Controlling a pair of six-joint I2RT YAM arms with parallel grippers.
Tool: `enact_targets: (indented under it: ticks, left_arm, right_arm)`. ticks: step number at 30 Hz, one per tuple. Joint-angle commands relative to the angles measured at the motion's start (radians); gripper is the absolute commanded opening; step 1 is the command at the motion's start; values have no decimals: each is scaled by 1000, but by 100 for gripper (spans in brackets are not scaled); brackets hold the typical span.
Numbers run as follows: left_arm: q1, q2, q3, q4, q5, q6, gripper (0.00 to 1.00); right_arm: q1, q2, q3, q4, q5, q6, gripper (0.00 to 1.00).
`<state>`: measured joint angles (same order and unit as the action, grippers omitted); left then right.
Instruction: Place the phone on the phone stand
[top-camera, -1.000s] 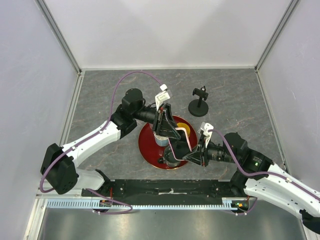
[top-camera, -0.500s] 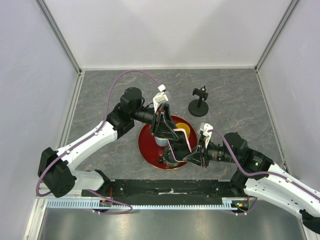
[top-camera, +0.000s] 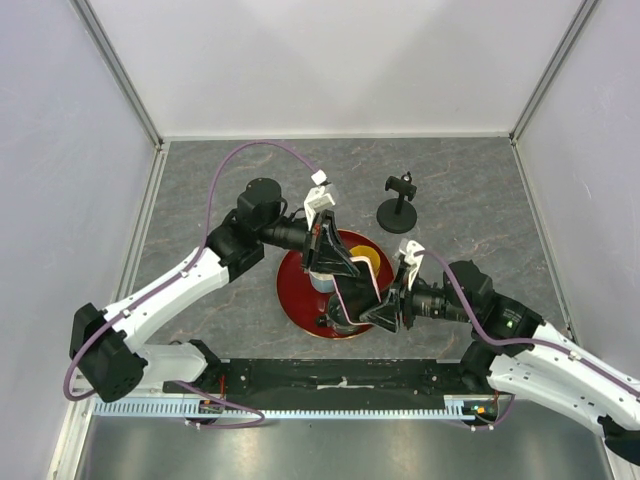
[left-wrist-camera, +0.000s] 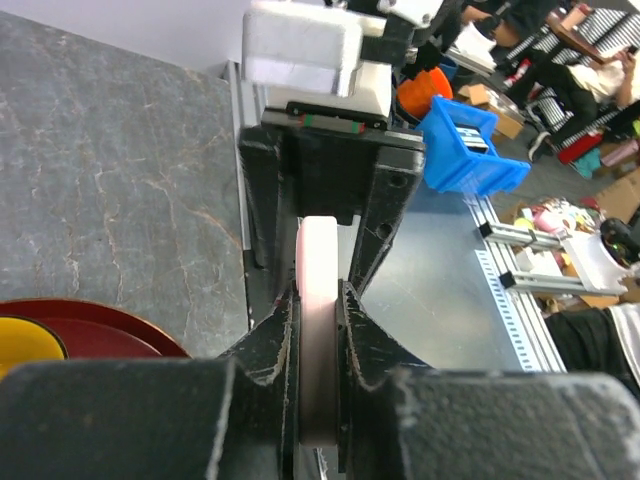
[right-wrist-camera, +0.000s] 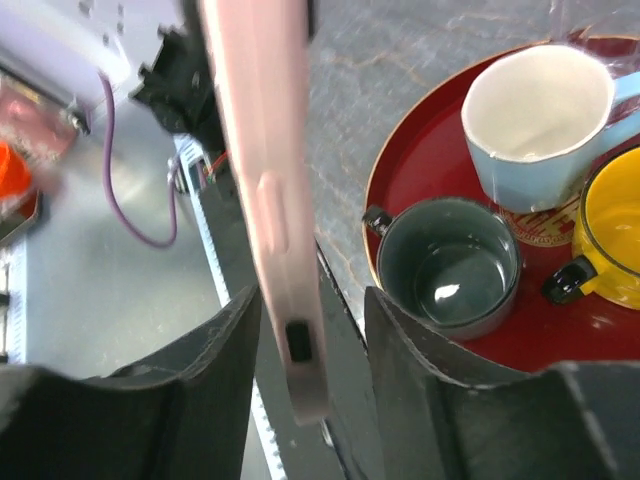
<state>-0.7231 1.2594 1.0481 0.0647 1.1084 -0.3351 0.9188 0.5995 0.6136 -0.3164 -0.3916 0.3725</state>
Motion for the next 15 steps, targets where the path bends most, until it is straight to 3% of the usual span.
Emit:
enact_targets:
  ticks: [1, 3, 6, 11, 15]
  left_arm:
    - [-21, -69, 24, -35, -178, 50, 2]
    - [-19, -77, 26, -45, -222, 44, 2]
    - [-18, -86, 23, -45, -291, 24, 2]
    - [16, -91, 39, -112, -478, 8, 2]
    - [31, -94, 76, -216, -633, 39, 2]
  right_arm:
    - [-5, 19, 113, -13, 172, 31, 63]
    - [-3, 31, 138, -73, 312, 51, 78]
    - [-6, 29, 164, -174, 436, 86, 89]
    - [-5, -26, 187, -318, 770, 250, 98]
    - [-5, -9, 248, -479, 1023, 399, 98]
